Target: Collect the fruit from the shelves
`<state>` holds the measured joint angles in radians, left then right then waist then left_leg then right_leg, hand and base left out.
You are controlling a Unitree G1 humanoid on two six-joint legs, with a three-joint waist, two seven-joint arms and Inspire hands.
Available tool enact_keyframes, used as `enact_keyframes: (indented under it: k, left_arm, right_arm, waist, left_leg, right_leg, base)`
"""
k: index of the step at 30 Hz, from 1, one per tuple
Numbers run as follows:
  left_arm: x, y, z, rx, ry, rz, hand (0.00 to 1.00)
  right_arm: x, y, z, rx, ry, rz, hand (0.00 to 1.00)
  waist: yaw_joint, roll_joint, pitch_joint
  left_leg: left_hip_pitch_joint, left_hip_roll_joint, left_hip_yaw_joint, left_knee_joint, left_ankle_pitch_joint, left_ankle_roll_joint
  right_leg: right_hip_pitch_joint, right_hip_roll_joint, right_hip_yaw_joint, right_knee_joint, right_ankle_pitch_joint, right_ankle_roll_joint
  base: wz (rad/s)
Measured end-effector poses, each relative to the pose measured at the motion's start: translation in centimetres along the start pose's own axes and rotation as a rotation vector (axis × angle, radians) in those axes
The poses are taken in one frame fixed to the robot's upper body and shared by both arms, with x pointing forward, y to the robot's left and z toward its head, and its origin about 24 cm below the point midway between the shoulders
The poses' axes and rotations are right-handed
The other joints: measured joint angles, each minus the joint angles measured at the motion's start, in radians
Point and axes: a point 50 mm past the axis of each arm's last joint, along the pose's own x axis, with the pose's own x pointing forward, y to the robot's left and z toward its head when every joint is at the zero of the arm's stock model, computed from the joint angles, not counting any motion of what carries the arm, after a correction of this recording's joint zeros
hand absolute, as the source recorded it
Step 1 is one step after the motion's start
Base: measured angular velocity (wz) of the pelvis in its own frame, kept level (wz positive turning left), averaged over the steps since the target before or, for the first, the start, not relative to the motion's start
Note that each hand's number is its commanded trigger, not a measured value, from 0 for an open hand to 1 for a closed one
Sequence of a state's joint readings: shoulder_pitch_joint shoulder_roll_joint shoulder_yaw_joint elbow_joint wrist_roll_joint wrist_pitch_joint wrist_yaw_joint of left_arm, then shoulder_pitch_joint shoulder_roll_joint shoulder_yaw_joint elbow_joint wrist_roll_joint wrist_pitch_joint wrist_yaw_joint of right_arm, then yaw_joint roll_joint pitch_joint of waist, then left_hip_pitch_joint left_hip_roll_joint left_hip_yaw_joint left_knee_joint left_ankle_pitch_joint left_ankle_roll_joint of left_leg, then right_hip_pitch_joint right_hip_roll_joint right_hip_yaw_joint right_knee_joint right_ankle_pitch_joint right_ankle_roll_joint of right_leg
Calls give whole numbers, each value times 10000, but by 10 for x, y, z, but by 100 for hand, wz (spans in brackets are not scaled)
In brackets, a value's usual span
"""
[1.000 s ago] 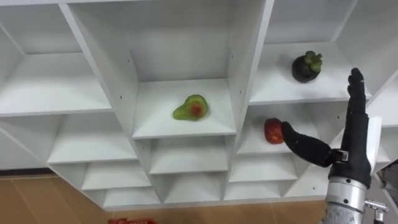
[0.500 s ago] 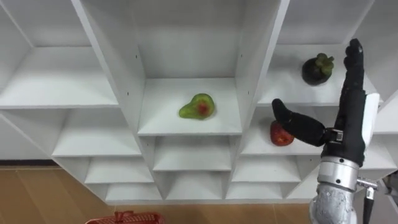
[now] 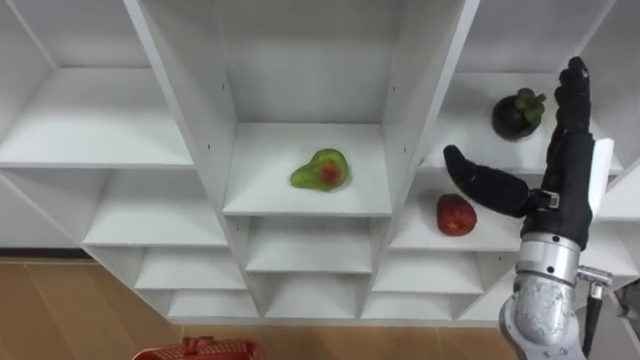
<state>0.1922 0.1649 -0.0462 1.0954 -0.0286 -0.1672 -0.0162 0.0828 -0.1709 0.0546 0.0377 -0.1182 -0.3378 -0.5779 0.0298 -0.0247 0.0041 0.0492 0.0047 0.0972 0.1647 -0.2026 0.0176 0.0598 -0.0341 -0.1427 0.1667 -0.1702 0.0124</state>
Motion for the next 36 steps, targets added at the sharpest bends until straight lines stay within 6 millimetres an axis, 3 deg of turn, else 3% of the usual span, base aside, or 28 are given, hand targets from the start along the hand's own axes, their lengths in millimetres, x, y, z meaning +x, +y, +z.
enact_keyframes:
  k: [8,23,29,32,36]
  left_arm:
    - [-3,4,-8,-181,318,69,100]
    - [-3,2,-10,-370,525,182,100]
    - [-2,6,-7,-311,434,226,100]
    - [-1,10,-6,-252,446,306,100]
    - [-2,11,-8,-240,587,369,100]
  right_arm:
    - [13,-18,3,-199,-272,-908,0]
    - [17,-31,2,-114,-177,-1719,0]
    - [18,-30,-4,-427,157,-1261,0]
    - [21,-30,-8,-787,412,-770,0]
    - [29,-24,-5,-840,267,-167,0]
  waist:
    - [8,3,-18]
    - [20,43,-18]
    - [28,-171,40]
    - [72,-330,27]
    - [84,-363,13]
  left_leg:
    - [136,1,-24,19,4,-4]
    - [156,2,-56,29,66,-27]
    - [141,0,-68,19,67,-28]
    - [132,-1,-67,19,67,-28]
    - [146,7,-75,13,67,-28]
  right_leg:
    - [125,2,-6,9,0,0]
    - [167,1,-33,22,12,-19]
    - [137,2,1,10,10,-19]
    - [93,3,11,9,10,-19]
    - [92,1,-34,18,12,-20]
  base:
    - [0]
    - [0]
    - [0]
    - [0]
    - [0]
